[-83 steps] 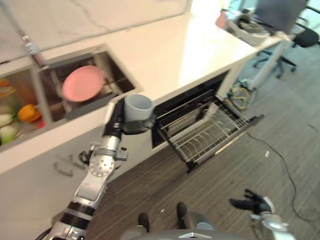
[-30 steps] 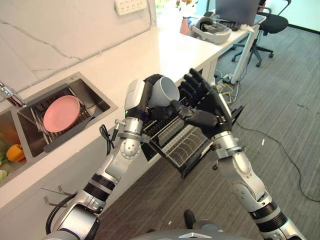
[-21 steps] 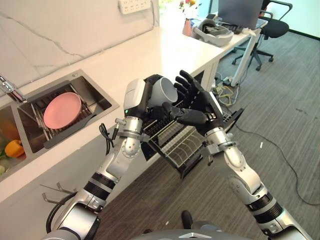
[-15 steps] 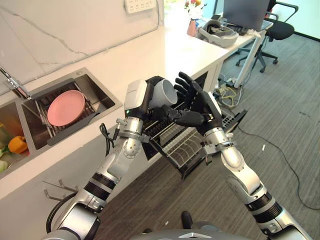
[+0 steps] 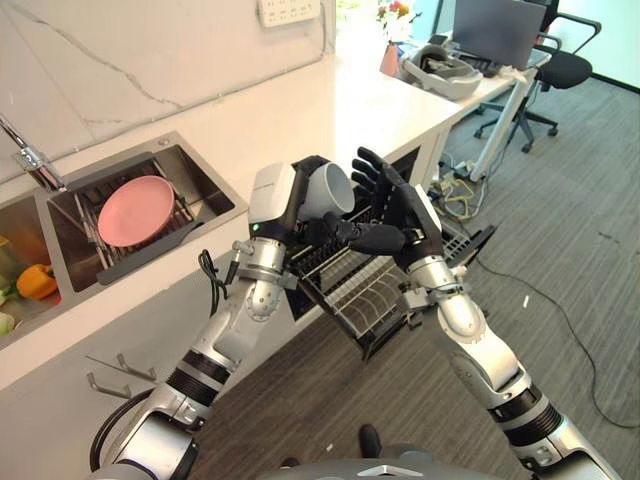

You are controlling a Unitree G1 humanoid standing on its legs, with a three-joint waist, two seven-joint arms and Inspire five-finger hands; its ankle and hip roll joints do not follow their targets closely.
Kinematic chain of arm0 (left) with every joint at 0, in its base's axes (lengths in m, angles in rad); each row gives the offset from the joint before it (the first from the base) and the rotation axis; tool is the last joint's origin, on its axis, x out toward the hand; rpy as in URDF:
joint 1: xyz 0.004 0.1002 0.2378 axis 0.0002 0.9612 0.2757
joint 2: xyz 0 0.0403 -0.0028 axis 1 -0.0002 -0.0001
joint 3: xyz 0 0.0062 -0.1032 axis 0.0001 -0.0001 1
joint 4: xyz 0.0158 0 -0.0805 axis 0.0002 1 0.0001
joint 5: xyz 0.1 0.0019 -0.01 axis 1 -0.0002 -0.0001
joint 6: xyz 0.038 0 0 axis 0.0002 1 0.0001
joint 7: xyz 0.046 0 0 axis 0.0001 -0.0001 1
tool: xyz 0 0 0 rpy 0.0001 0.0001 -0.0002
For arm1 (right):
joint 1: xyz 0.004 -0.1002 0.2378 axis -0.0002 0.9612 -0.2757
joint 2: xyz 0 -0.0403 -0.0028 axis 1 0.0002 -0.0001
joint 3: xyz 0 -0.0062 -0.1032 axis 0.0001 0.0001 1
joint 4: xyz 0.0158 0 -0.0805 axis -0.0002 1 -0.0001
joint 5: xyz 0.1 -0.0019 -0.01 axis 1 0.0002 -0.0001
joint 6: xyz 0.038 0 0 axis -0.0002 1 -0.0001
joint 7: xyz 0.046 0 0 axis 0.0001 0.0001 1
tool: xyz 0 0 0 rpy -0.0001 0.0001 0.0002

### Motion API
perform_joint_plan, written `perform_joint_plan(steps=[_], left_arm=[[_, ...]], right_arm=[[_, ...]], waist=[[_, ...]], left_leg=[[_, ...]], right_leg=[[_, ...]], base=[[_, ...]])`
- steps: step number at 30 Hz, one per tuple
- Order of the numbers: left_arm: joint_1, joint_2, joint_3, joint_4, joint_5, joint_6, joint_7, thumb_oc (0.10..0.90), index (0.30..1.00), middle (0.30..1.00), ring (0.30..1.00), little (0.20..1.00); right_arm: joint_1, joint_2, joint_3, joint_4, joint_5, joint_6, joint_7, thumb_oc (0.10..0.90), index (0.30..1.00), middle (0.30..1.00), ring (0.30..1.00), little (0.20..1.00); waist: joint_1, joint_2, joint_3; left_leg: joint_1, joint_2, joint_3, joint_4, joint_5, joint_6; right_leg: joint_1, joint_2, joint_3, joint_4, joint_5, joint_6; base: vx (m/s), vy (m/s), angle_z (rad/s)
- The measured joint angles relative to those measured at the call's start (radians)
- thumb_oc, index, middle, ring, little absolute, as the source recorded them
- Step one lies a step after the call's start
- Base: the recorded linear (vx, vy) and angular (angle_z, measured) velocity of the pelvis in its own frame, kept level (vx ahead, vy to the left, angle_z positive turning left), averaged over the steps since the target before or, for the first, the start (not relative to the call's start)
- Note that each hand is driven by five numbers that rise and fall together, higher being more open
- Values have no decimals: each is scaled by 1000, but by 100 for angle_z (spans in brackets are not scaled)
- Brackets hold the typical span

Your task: Place the dishes in the dishwasher.

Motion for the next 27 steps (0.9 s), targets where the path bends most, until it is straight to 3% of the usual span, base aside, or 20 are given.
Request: perform_joint_plan(steps=[10,18,27], left_arm=[[12,-4,0,-9,-3,-1,12,400,300,300,300,300],[34,-3,0,-87,-15,-3,12,400,300,300,300,300],[34,-2,-1,-87,-25,-3,9,400,300,300,300,300]], right_arm=[[0,7,2,0,25,0,3,800,900,900,900,900],[7,16,4,24,176,-1,2,800,900,900,900,900],[7,6,3,37,239,-2,10,800,900,900,900,900]], waist=[[3,0,0],[8,-2,-1],[23,-3,-2]], left_leg=[[-4,0,-12,0,3,-1],[-6,-2,-17,0,6,-1],[-12,-4,-32,0,9,0]], right_leg=[[1,-1,-11,0,-1,-1],[2,-3,-19,2,0,-1],[3,-6,-31,2,0,-1]], base=[[4,1,3],[-21,-3,2],[-1,1,4]])
